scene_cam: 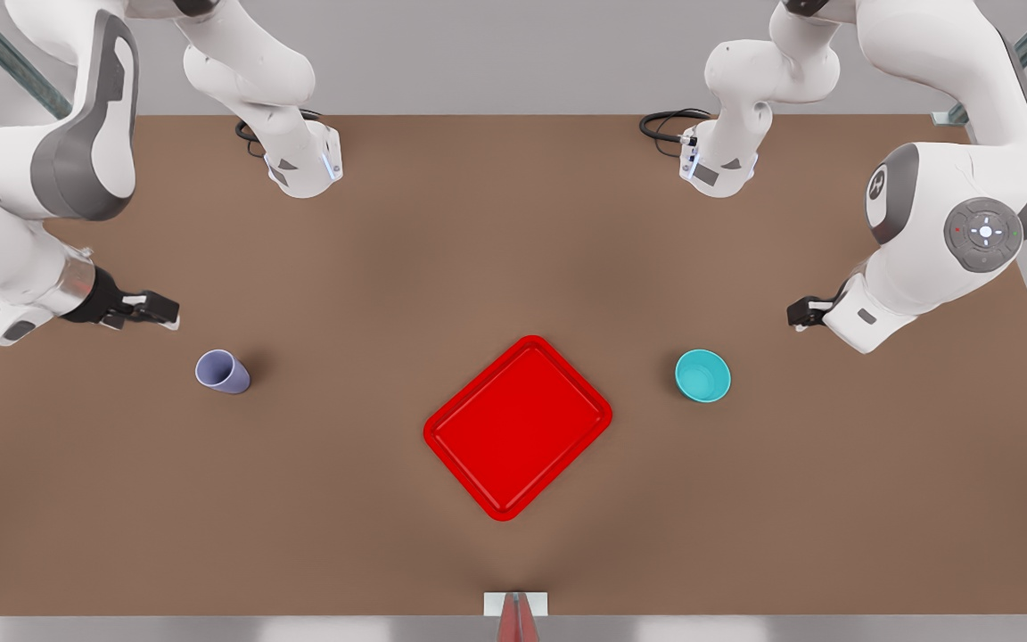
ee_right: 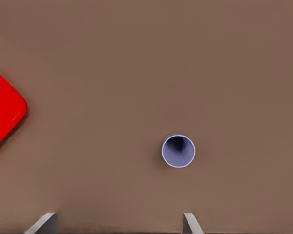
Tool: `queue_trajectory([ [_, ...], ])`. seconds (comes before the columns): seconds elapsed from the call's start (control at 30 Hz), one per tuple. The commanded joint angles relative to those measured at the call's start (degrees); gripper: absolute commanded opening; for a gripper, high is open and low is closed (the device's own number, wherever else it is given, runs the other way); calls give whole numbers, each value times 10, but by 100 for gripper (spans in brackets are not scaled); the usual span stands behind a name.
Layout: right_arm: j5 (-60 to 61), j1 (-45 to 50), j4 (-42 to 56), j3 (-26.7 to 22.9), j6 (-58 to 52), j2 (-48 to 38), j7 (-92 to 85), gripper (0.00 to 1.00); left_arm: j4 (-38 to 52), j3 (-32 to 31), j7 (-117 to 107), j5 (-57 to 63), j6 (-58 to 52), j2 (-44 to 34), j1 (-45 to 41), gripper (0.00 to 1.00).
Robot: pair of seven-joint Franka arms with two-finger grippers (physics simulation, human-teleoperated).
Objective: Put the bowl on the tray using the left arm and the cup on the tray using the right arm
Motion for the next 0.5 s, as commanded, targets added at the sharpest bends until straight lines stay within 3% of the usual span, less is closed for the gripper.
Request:
queue_trajectory([
  [0.0,0,-2,0,1,0,1,0,100,0,0,1,0,0,1,1,100],
  [0.17,-11,8,0,2,10,-3,-9,100,0,-5,-12,-82,24,160,-3,100],
  [0.23,-11,8,0,2,8,1,-4,100,-105,-5,8,-108,191,173,-3,100],
  [0.47,-11,8,-4,2,10,1,-1,100,-169,-5,108,-111,270,195,22,100],
])
